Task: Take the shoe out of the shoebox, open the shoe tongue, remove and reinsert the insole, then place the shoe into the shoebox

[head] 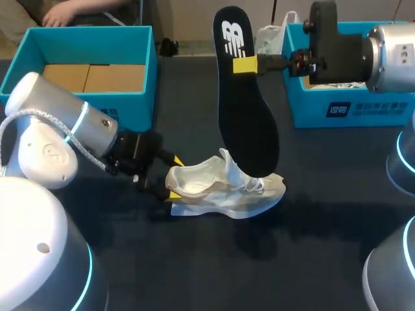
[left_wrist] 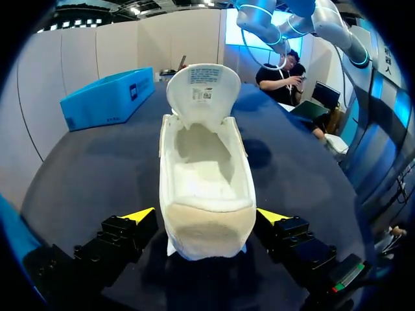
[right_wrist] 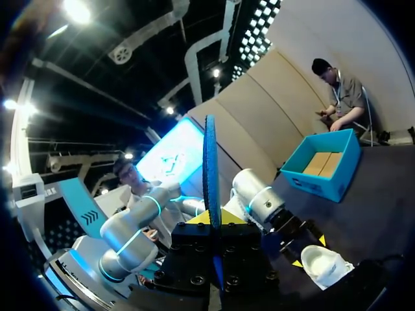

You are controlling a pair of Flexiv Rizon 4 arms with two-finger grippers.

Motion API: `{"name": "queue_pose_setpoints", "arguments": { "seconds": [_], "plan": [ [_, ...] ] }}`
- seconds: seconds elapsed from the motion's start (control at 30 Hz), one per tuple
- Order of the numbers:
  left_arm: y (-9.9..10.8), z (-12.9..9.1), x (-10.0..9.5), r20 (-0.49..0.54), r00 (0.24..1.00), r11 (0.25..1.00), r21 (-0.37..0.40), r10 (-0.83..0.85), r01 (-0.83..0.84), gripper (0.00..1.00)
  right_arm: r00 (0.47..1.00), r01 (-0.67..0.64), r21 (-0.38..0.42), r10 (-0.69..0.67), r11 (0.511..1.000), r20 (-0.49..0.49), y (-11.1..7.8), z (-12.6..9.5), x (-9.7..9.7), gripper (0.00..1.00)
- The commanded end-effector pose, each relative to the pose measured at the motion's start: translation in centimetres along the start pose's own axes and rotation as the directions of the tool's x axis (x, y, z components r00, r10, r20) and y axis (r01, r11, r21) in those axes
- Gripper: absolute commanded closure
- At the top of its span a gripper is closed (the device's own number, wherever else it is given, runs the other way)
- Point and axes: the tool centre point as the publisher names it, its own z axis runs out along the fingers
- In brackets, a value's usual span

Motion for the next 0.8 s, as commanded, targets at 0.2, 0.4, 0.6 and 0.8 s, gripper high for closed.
{"name": "queue_pose_setpoints", "arguments": {
  "seconds": [0.2,0.4,0.6,0.8],
  "plan": [
    [-0.3,-0.5,0.2,0.001,1.000,0.999,-0.042,0.016,-0.016,0.00,1.000,-0.001,0.002,0.001,1.000,0.003,0.0,0.1,0.0,1.00],
    [-1.0,-1.3,0.3,-0.003,1.000,0.993,-0.113,0.024,-0.024,0.00,1.000,-0.001,0.002,0.001,1.000,0.003,0.0,0.1,0.0,1.00],
    [-1.5,-1.8,0.1,-0.020,1.000,0.984,-0.179,-0.006,0.002,0.00,1.000,-0.001,0.002,0.001,1.000,0.003,0.0,0.1,0.0,1.00],
    [-1.7,-2.1,-0.5,-0.017,1.000,0.949,-0.316,-0.009,0.003,0.00,1.000,-0.001,0.002,0.001,1.000,0.003,0.0,0.1,0.0,1.00]
  ]
}}
